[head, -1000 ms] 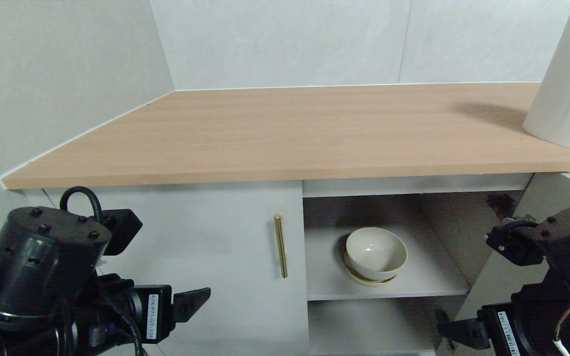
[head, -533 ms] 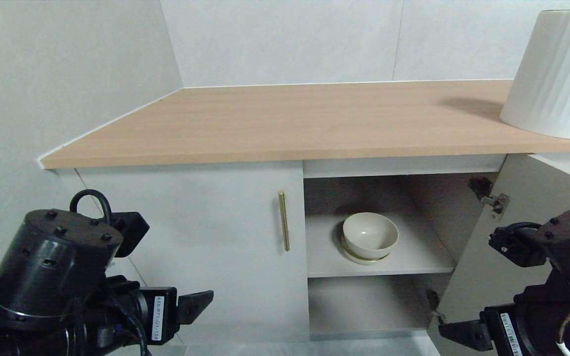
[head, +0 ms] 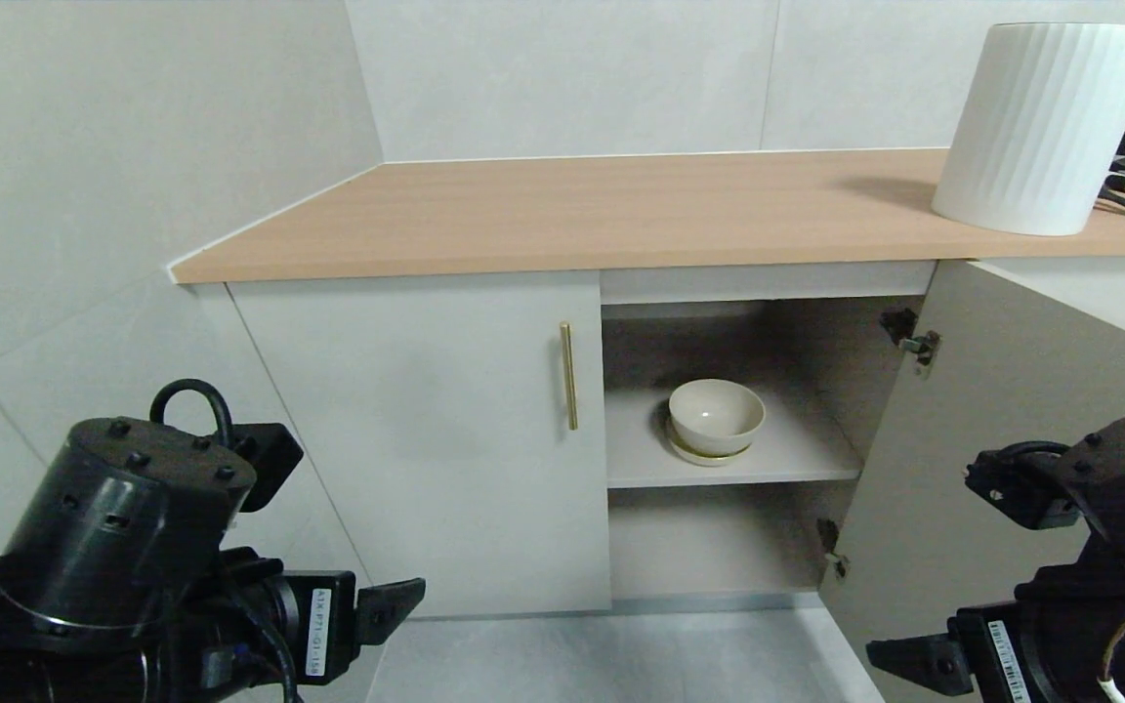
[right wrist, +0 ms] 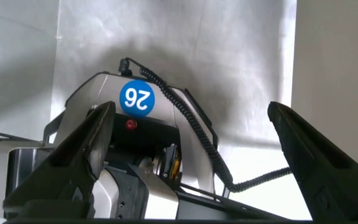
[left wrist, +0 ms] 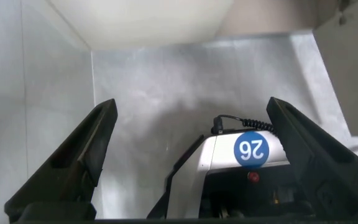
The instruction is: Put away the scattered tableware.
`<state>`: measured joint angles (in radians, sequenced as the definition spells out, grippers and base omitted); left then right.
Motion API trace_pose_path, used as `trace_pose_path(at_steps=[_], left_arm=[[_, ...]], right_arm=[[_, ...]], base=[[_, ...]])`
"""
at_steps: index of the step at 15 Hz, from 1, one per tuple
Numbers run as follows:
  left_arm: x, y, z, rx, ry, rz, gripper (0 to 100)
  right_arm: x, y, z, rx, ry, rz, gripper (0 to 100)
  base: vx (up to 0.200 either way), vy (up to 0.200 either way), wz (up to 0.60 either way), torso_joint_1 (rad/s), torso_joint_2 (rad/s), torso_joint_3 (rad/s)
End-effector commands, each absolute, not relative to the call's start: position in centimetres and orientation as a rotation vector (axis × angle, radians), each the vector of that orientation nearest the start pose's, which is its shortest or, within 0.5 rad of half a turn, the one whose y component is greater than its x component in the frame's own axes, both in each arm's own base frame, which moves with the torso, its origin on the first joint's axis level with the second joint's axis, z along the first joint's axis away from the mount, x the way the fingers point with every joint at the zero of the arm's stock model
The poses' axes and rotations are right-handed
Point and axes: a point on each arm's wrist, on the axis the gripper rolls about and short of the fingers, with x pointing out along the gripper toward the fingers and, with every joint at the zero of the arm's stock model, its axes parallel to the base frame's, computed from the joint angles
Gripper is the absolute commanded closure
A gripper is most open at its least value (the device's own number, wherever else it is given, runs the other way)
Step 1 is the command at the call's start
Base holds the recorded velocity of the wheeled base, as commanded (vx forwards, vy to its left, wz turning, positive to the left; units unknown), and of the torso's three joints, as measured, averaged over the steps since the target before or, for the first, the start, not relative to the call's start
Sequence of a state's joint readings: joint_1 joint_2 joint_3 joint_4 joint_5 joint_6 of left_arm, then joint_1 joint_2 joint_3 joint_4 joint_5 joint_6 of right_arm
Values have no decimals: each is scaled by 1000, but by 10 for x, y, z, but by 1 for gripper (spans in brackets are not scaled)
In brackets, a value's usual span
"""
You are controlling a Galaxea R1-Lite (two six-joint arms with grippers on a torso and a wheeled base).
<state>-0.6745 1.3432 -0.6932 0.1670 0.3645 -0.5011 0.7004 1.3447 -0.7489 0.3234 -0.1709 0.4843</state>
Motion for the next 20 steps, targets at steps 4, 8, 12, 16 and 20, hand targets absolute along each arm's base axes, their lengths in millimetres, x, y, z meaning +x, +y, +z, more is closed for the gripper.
trace_pose_path(at_steps=[4,8,12,16,20], left_arm=[[151,-111,171,-63,763,-104,0],[151,-111,171,-62,765,-105,0],[151,-111,171,-62,764,-104,0],[152,-111,170,-59,769,-104,0],[152,-111,168,-53,773,-100,0]], right_arm=[[142,115,173,48,940,270,0],[143,115,173,47,940,269,0],[142,115,172,46,942,268,0],[141,114,173,45,940,269,0],[129,104,169,-38,934,321,0]], base=[[-200,0,0,0,2,1],[0,0,0,0,0,0],[0,0,0,0,0,0],[0,-50,0,1,2,1],[0,-200,0,7,1,1]])
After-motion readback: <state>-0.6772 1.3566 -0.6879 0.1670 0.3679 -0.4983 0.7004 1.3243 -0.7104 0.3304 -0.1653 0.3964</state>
